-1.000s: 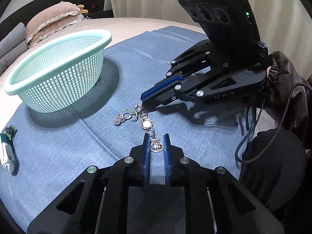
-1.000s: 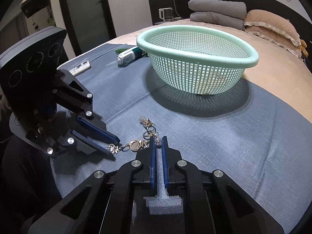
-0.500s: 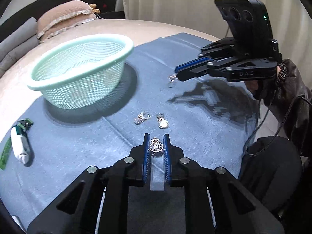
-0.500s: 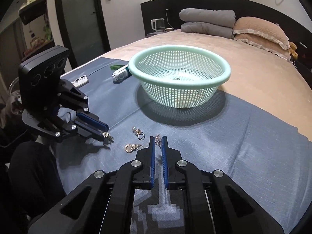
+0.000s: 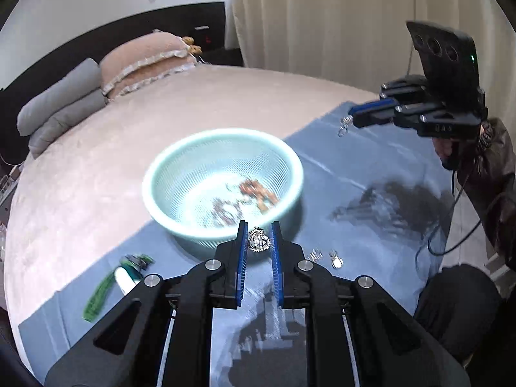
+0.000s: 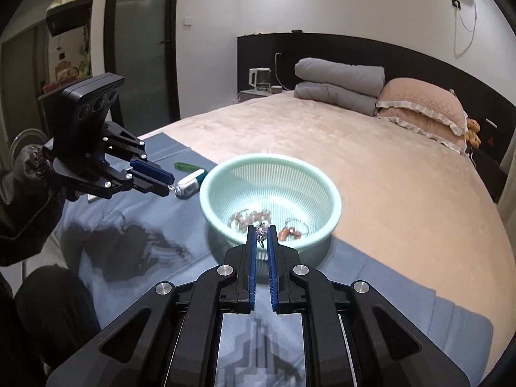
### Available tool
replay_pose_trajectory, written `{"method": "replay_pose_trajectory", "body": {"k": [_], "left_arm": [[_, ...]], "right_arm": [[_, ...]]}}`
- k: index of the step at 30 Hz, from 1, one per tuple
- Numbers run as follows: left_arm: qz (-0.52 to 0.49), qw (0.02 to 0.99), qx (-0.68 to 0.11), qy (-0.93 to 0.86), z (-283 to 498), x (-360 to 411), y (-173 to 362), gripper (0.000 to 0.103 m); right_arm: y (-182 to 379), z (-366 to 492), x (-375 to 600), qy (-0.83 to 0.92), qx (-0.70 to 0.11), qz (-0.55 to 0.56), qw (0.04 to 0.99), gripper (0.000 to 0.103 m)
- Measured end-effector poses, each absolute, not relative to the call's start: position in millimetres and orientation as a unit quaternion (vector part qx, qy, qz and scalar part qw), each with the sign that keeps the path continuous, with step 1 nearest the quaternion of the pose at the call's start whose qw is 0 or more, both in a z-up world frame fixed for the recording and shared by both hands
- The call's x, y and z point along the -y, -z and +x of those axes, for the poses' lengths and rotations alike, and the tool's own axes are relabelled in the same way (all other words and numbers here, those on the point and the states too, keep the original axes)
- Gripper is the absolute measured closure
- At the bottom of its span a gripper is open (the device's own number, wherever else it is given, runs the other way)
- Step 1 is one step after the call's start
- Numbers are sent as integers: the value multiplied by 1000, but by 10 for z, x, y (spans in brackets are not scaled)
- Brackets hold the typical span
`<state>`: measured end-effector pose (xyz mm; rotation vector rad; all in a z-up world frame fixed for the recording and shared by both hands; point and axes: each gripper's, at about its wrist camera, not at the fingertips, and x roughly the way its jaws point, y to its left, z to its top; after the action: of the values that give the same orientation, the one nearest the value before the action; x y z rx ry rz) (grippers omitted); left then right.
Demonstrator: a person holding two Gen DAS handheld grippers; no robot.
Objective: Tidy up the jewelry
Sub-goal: 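Carry both silver earrings over the colander and open both grippers to drop them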
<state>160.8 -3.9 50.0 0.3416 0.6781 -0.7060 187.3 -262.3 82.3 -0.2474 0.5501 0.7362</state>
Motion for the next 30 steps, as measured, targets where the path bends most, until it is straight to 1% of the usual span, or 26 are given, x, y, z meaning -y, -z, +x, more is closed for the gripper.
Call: {"method": "replay_pose_trajectory", "body": {"k": [5,9,15,24,30], "left_arm": [[168,876,-309,329,1772,46,-733,89],[166,874,-309,335,1898,92,-750,89],[168,867,-319,346,2104,204,-579,89],[152,850,-361,353,2375,307,-109,89],[155,842,-387,343,2451,282,98,89]], "right_arm": [[-976,2028,2534,-360,-248,-130,890,97],[-1027,2180,2457,-370,-244,-133,887,97],[-875,2401,2311,-377,-261,-135,878,97],[-361,2705,2134,-374,-302,-129,868,97],[-146,2738,2124,-373,-321,-127,861,97]]}}
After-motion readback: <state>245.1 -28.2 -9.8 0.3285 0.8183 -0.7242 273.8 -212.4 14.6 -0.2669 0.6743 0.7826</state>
